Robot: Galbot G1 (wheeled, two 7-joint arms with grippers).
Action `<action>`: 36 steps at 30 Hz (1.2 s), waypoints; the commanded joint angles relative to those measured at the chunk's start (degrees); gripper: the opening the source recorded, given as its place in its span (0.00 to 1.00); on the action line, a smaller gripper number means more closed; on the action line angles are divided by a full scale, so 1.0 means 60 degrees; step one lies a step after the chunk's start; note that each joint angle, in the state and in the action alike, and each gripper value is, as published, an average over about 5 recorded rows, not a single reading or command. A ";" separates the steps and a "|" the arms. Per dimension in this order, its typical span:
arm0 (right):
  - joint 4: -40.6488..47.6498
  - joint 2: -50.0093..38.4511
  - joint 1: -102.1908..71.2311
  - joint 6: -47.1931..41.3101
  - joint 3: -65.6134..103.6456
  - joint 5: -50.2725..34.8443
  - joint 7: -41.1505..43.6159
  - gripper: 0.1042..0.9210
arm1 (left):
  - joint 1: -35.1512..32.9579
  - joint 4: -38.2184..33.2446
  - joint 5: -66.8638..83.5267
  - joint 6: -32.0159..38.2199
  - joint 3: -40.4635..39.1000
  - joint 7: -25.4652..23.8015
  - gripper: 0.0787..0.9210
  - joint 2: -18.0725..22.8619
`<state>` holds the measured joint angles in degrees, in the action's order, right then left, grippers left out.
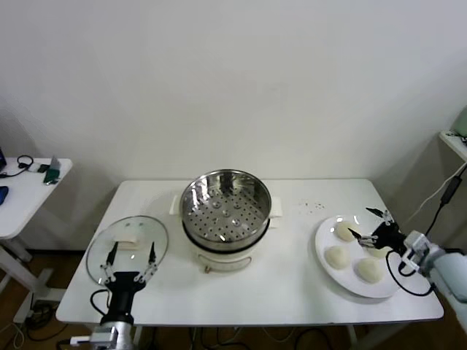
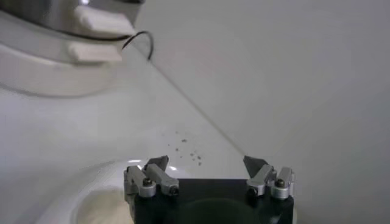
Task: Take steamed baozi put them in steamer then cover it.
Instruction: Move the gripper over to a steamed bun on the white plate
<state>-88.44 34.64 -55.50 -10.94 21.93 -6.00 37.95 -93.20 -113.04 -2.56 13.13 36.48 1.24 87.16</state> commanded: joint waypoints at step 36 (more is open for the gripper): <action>0.7496 0.2462 1.0211 0.1589 -1.1793 0.3479 0.4672 0.88 | 0.0489 0.0147 0.0065 -0.0374 0.0158 0.0134 0.88 -0.0221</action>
<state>-47.99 46.47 3.42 -2.34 -45.67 12.87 65.31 -90.40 -112.23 -2.21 11.00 37.44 2.01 85.82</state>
